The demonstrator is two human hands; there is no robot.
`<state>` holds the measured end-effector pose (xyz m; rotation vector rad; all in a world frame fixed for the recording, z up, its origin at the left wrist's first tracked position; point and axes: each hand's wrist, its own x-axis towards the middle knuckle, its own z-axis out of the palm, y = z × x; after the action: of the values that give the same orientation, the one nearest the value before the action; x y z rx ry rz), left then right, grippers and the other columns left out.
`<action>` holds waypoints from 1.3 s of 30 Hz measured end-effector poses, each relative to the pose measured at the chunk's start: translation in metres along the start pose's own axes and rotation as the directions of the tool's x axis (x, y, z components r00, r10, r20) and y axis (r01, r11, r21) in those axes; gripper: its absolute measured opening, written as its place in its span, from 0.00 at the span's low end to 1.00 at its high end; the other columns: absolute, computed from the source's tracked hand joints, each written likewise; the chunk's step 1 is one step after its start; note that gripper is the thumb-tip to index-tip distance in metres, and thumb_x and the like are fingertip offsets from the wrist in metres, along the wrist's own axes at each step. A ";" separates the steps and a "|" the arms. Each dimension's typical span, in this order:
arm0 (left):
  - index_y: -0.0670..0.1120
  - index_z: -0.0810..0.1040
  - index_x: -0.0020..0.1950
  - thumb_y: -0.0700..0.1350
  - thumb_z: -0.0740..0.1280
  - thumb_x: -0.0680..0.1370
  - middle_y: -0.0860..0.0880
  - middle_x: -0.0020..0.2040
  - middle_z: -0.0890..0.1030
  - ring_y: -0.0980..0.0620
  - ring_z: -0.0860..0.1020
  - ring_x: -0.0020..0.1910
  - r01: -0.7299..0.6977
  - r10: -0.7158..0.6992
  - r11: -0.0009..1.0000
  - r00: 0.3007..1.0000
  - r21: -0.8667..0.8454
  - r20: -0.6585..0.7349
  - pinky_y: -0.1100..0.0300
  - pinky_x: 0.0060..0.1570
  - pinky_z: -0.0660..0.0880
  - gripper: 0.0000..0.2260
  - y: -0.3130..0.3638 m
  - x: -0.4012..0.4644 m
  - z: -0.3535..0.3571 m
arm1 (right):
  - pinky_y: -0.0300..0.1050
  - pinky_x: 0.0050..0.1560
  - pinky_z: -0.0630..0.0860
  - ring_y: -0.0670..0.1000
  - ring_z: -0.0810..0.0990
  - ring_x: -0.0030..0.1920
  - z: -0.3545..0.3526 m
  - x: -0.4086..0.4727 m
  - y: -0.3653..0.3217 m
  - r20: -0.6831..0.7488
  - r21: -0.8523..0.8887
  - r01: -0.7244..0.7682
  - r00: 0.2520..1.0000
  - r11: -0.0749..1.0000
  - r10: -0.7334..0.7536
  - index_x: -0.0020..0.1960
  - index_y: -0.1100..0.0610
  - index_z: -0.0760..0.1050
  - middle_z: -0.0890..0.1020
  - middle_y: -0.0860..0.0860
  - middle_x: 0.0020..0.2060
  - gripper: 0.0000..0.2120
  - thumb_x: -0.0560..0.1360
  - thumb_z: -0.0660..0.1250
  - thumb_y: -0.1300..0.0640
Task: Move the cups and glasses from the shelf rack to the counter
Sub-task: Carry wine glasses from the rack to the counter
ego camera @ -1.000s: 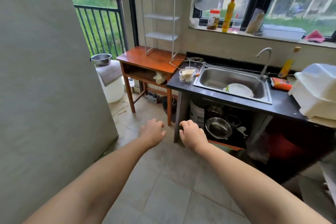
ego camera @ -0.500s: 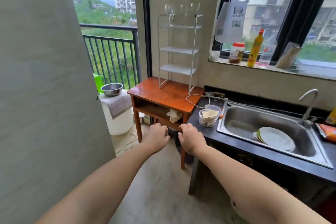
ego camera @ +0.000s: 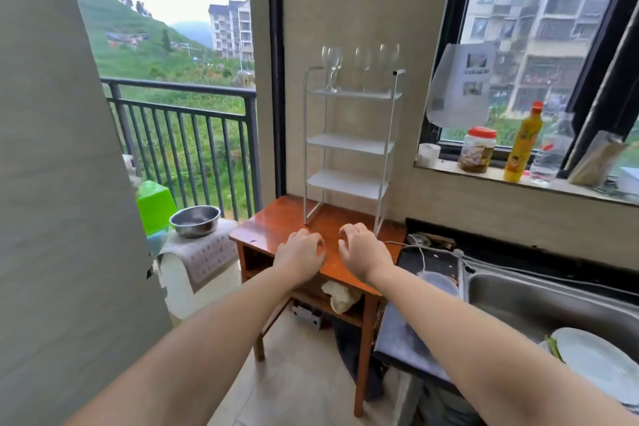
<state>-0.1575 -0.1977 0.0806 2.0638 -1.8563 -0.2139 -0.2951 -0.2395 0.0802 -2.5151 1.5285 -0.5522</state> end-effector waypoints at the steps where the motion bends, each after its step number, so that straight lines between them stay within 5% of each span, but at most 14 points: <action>1: 0.48 0.74 0.64 0.49 0.60 0.78 0.45 0.62 0.74 0.44 0.71 0.63 -0.024 0.024 1.000 1.000 0.005 0.001 0.46 0.62 0.71 0.16 -0.009 0.026 -0.004 | 0.53 0.58 0.73 0.58 0.74 0.61 0.003 0.026 -0.002 -0.020 0.006 -0.015 1.000 1.000 0.015 0.66 0.56 0.68 0.73 0.56 0.62 0.16 0.81 0.54 0.52; 16: 0.43 0.76 0.64 0.46 0.60 0.78 0.42 0.63 0.77 0.42 0.74 0.63 -0.230 0.217 0.962 0.971 -0.149 -0.101 0.49 0.60 0.74 0.16 -0.031 0.329 -0.111 | 0.51 0.59 0.71 0.59 0.73 0.61 -0.059 0.302 -0.002 -0.265 0.095 -0.192 0.941 0.977 0.211 0.67 0.59 0.68 0.71 0.57 0.65 0.17 0.81 0.53 0.55; 22: 0.41 0.73 0.35 0.39 0.59 0.75 0.36 0.41 0.79 0.39 0.75 0.43 -0.271 0.204 0.896 0.955 -0.351 -0.215 0.56 0.39 0.70 0.09 -0.004 0.411 -0.145 | 0.52 0.57 0.74 0.60 0.77 0.53 -0.106 0.384 0.015 -0.423 0.162 -0.144 0.883 0.976 0.201 0.65 0.63 0.68 0.69 0.59 0.64 0.16 0.80 0.55 0.58; 26: 0.34 0.78 0.54 0.41 0.62 0.76 0.36 0.52 0.81 0.37 0.78 0.53 -0.217 0.064 0.835 0.951 -0.505 -0.301 0.53 0.48 0.74 0.12 0.008 0.476 -0.161 | 0.48 0.60 0.69 0.62 0.75 0.58 -0.132 0.442 0.034 -0.544 0.279 -0.151 0.789 0.948 0.285 0.67 0.66 0.66 0.67 0.63 0.66 0.18 0.80 0.57 0.61; 29: 0.34 0.76 0.58 0.39 0.63 0.75 0.36 0.52 0.81 0.38 0.81 0.50 -0.132 -0.040 0.730 0.971 -0.671 -0.234 0.49 0.53 0.80 0.15 0.017 0.521 -0.169 | 0.47 0.63 0.67 0.63 0.71 0.63 -0.153 0.480 0.053 -0.498 0.518 -0.237 0.698 0.822 0.515 0.68 0.68 0.61 0.64 0.65 0.68 0.19 0.79 0.56 0.62; 31: 0.33 0.77 0.58 0.37 0.61 0.75 0.39 0.45 0.80 0.40 0.80 0.40 -0.120 -0.038 0.625 0.982 -0.771 -0.183 0.46 0.51 0.81 0.14 0.021 0.543 -0.172 | 0.52 0.63 0.73 0.62 0.75 0.57 -0.161 0.503 0.069 -0.390 0.721 -0.231 0.645 0.653 0.658 0.71 0.66 0.58 0.62 0.63 0.70 0.22 0.79 0.56 0.62; 34: 0.37 0.75 0.57 0.35 0.61 0.77 0.44 0.38 0.75 0.48 0.77 0.32 -0.078 -0.020 0.506 0.995 -0.859 -0.103 0.51 0.42 0.80 0.10 0.024 0.559 -0.172 | 0.50 0.36 0.83 0.60 0.83 0.39 -0.165 0.531 0.094 -0.265 0.885 -0.150 0.615 0.440 0.743 0.72 0.63 0.56 0.69 0.56 0.67 0.24 0.79 0.58 0.60; 39: 0.38 0.73 0.51 0.34 0.60 0.77 0.44 0.35 0.75 0.49 0.77 0.29 0.004 -0.018 0.438 1.000 -0.899 -0.004 0.57 0.32 0.77 0.05 0.021 0.576 -0.170 | 0.46 0.15 0.75 0.56 0.78 0.30 -0.161 0.558 0.117 -0.137 0.956 -0.102 0.678 0.276 0.722 0.69 0.64 0.64 0.78 0.60 0.58 0.19 0.78 0.56 0.66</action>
<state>-0.0448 -0.7388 0.3167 1.2569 -1.2129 -0.9698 -0.2221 -0.7757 0.3221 -0.9841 1.3472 -1.5939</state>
